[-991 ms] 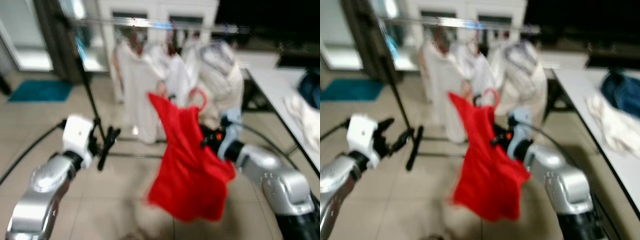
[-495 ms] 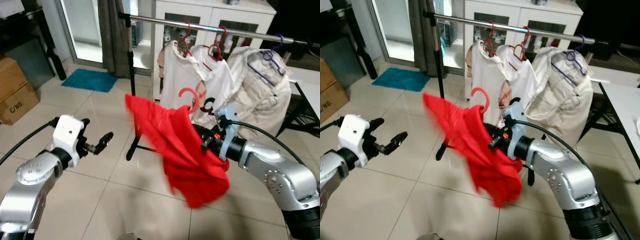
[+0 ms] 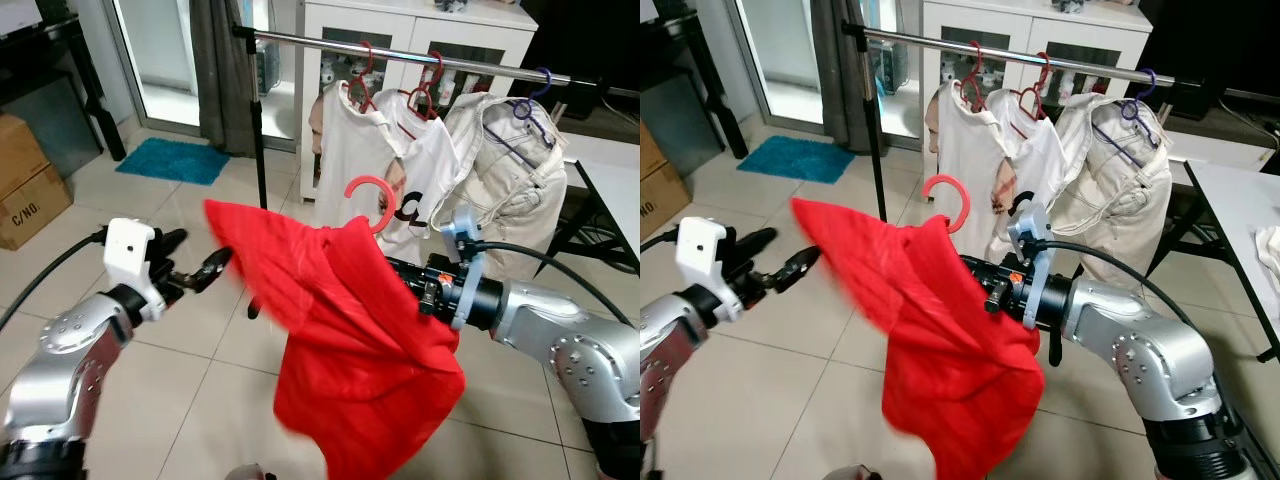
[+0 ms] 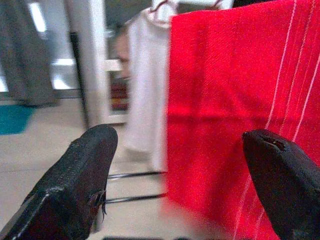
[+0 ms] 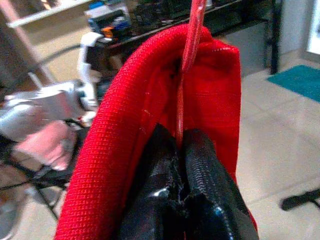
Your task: Hang hanger
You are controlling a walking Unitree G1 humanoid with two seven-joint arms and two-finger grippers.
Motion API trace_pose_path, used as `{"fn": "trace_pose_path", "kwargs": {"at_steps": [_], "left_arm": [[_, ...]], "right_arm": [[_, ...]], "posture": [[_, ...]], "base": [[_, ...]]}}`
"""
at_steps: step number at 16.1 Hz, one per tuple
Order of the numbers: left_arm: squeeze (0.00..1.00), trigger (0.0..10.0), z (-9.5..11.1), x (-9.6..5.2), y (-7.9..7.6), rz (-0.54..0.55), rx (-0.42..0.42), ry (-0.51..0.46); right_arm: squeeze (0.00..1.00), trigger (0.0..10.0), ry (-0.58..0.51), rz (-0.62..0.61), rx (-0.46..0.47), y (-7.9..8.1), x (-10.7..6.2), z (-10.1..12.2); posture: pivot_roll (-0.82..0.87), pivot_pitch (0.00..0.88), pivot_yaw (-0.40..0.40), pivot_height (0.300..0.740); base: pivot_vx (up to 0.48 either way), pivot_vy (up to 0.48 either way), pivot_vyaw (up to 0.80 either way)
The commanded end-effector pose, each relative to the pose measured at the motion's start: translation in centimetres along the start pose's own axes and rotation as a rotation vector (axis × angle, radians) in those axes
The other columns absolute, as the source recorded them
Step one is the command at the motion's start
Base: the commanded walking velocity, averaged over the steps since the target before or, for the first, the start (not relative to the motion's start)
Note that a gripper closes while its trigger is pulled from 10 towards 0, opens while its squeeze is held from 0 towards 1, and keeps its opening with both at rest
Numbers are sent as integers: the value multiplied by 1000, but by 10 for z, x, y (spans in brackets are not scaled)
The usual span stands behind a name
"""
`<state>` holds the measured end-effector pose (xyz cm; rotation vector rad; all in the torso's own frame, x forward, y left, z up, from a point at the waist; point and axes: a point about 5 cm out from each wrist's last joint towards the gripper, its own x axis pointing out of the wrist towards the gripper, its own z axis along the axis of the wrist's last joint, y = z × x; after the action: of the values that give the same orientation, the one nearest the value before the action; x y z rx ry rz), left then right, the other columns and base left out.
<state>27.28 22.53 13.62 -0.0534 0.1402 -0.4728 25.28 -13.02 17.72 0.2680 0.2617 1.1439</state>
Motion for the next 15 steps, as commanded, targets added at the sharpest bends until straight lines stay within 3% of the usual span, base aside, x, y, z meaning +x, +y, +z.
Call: {"fn": "trace_pose_path", "kwargs": {"at_steps": [1,3,4,5,6,15], "left_arm": [[0,10000,1,4,-2,-41,-32,-3],[0,10000,-18,9,-5,-100,-31,93],[0,4471,-22,13,-3,-92,-48,100],[0,1412,-23,14,-3,-101,-50,105],[0,0,-24,15,-5,-125,-53,110],[0,0,-21,18,-9,-205,-108,66]], "right_arm": [[0,10000,-30,30,-30,4,-4,11],[0,10000,-25,66,-22,8,-3,11],[0,10000,-29,80,-12,9,-3,11],[0,10000,-28,83,-12,10,-3,11],[0,10000,-26,89,-8,11,-4,11],[0,10000,-25,88,0,12,-6,12]], "posture": [[-23,0,-37,740],[-24,0,-35,740],[-26,0,-35,740],[-26,0,-35,740],[-28,0,-32,740],[-31,0,-31,740]], "base": [[0,0,0],[0,0,0],[0,0,0],[0,0,0],[0,0,0],[0,0,0]]}}
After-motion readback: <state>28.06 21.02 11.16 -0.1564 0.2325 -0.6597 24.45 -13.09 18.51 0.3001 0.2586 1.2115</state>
